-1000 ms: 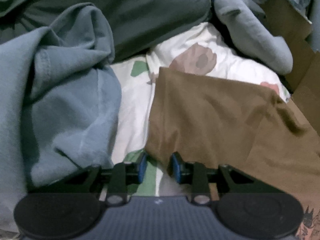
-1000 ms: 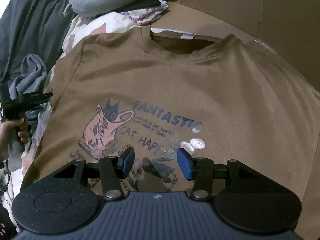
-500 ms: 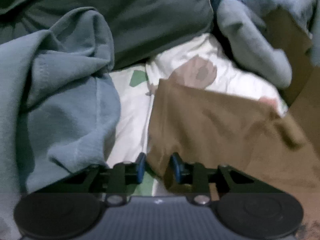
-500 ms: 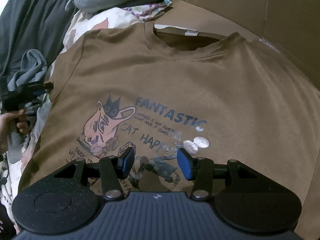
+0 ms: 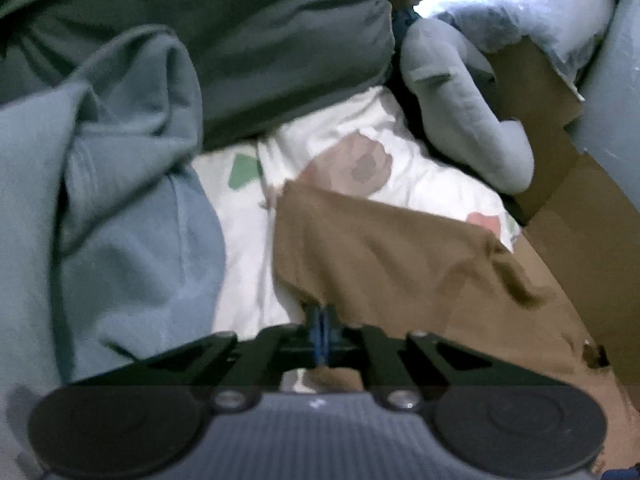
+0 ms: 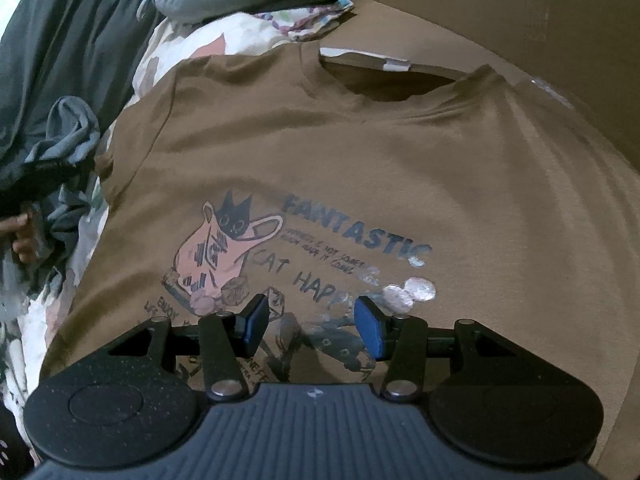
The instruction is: Fold clothes
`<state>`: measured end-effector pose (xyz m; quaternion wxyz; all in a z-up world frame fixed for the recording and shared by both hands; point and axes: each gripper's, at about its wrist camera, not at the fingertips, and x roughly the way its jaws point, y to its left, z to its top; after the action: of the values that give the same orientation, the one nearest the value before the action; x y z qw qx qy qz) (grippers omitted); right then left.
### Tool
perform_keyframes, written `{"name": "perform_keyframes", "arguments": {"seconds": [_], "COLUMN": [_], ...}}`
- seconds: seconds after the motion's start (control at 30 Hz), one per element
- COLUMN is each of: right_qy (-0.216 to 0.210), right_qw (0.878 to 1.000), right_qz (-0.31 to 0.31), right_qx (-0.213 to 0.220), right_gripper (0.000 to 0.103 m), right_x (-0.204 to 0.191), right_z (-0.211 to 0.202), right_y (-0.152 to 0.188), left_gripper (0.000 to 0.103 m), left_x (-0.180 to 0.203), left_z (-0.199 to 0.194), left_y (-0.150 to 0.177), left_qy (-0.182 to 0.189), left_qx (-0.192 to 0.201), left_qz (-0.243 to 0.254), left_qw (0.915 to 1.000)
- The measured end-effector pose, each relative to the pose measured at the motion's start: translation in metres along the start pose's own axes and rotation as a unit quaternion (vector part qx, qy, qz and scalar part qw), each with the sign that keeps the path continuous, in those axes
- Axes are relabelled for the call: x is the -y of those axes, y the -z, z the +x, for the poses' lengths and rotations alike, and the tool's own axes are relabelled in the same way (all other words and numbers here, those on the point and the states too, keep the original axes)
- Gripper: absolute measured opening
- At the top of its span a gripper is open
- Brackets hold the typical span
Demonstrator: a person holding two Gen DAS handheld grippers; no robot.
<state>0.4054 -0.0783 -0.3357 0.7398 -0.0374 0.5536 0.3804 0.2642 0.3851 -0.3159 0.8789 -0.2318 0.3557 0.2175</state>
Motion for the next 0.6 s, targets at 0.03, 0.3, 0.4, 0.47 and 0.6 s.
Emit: {"name": "perform_keyframes", "arguments": {"seconds": [0.03,0.3,0.4,0.47,0.6], "right_qy": [0.002,0.035,0.037,0.039,0.047], "right_qw": [1.000,0.999,0.999,0.999,0.998], "right_qz": [-0.001,-0.013,-0.014,-0.016,-0.024], "right_qx": [-0.002,-0.019,-0.022,-0.024,-0.028], "right_gripper": [0.055,0.054,0.054,0.054,0.055], "right_x": [0.000,0.011,0.015,0.017,0.015], "right_z": [0.002,0.013,0.014,0.015,0.019], "right_y": [0.000,0.008,0.010,0.011,0.013], "left_gripper": [0.001,0.001,0.001,0.000,0.001], "left_x": [-0.001,-0.010,-0.007,-0.003,0.004], "left_z": [-0.003,-0.008,-0.006,-0.001,0.016], "left_y": [-0.004,-0.024,-0.021,-0.016,-0.002], "left_qy": [-0.008,-0.049,-0.069,-0.079,-0.102], "left_qx": [0.006,0.015,0.007,-0.001,-0.025], "left_qz": [0.004,0.040,0.069,0.092,0.145], "left_qw": [0.9999,0.9979,0.9952,0.9926,0.9838]}}
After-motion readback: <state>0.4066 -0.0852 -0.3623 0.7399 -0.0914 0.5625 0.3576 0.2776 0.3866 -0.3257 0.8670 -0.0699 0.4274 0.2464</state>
